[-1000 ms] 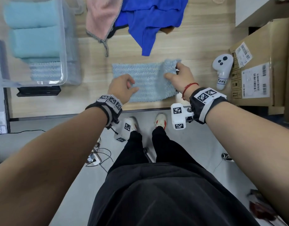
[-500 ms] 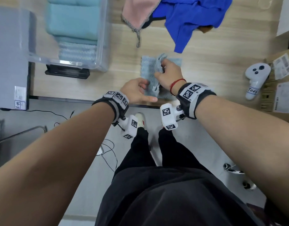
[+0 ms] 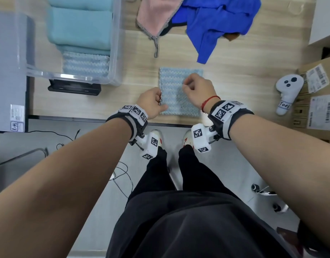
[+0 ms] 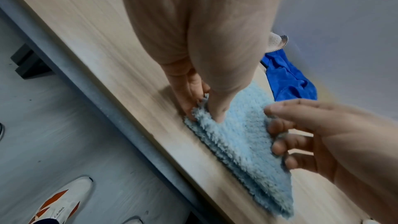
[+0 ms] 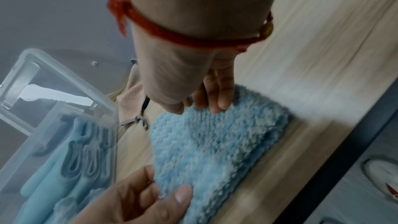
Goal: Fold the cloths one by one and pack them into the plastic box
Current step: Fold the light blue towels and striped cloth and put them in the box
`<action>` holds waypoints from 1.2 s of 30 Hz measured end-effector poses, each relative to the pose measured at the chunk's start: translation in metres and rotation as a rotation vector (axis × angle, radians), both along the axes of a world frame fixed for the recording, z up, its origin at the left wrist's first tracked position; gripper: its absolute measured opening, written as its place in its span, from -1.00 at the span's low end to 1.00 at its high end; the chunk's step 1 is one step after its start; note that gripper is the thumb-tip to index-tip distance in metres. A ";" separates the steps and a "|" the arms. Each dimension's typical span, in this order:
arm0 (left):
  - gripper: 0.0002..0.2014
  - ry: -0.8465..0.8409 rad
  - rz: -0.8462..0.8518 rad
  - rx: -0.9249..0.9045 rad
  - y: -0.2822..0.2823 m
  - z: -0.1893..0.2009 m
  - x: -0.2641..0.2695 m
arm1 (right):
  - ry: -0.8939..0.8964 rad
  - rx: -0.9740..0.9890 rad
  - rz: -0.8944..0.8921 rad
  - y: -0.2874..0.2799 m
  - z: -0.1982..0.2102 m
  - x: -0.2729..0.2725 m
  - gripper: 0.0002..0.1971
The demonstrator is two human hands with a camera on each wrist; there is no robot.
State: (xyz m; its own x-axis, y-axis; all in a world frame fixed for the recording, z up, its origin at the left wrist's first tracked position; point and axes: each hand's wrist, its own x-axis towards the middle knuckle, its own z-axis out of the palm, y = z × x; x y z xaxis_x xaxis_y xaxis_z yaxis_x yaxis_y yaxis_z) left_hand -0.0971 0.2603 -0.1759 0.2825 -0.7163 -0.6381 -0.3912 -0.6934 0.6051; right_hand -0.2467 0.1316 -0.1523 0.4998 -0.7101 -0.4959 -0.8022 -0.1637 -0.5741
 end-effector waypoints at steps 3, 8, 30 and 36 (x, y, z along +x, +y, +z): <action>-0.64 -0.045 0.020 -0.003 -0.002 0.000 -0.004 | 0.037 0.004 -0.030 -0.006 -0.007 -0.020 -0.80; -0.58 -0.162 0.050 -0.031 0.000 0.004 -0.009 | 0.080 -0.145 0.168 -0.006 -0.001 -0.036 -0.78; -0.04 -0.545 -0.616 -0.007 0.028 0.018 -0.045 | 0.204 -0.503 0.652 0.063 0.000 -0.080 -0.70; -0.02 -0.632 -0.719 -0.029 0.026 0.022 -0.044 | 0.198 -0.350 0.584 0.049 0.022 -0.073 -0.78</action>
State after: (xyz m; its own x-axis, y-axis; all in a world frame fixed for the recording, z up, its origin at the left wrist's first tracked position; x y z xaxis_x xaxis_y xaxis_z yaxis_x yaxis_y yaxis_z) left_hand -0.1411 0.2861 -0.1543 0.0552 -0.8658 -0.4973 -0.9777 -0.1479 0.1491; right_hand -0.3201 0.1807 -0.1303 0.7716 -0.4875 -0.4087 -0.6107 -0.7475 -0.2614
